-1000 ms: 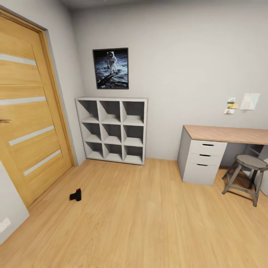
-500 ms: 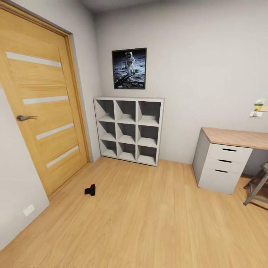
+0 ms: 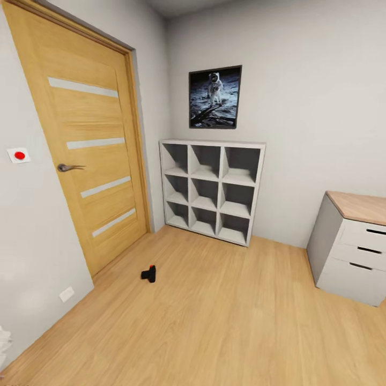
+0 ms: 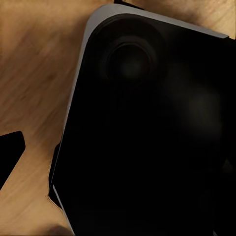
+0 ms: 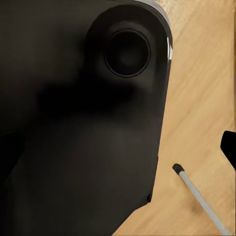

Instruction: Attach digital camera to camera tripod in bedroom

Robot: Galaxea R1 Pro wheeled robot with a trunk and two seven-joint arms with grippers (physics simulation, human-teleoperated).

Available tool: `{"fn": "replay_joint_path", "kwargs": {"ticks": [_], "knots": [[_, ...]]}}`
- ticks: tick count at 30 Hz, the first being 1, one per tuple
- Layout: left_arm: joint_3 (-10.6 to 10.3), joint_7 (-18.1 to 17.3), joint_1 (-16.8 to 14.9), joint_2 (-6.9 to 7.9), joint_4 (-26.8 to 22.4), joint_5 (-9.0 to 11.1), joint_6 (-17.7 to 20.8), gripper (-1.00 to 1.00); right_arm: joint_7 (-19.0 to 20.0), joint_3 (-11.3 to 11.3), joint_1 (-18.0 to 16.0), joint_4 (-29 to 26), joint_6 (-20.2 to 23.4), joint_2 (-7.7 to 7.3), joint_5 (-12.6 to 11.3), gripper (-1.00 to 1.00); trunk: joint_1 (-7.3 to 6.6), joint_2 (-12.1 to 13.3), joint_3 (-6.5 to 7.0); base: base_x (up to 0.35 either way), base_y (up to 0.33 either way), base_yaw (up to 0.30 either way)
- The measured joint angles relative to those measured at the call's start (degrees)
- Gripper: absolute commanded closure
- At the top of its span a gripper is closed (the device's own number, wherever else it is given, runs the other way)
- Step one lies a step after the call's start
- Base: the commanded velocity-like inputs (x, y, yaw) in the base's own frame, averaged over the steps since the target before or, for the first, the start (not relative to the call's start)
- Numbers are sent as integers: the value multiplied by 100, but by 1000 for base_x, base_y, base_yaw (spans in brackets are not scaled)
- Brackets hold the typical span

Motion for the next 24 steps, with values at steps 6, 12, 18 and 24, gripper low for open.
{"fn": "replay_joint_path", "kwargs": {"ticks": [6, 12, 18, 24], "knots": [[-5, 0, 3, 9, 7, 159, 0, -100, 2, -1, 0, 0, -1, -5, 0, -100, 0, 0, 0, 316, 0, 205], [-10, -2, 1, 10, 8, 178, 5, -100, 0, -1, 1, -1, -29, -8, 0, -100, 0, 0, 0, 320, 0, 47], [-11, -2, 2, 9, 8, 182, 7, -100, 0, -1, 1, -1, -79, -9, 0, -100, 0, 0, 0, 321, 0, 10], [-14, -5, 3, 10, 8, 183, 11, -100, 0, -1, 1, -1, -126, -16, 0, -100, 0, 0, 0, 322, 0, 2]]}}
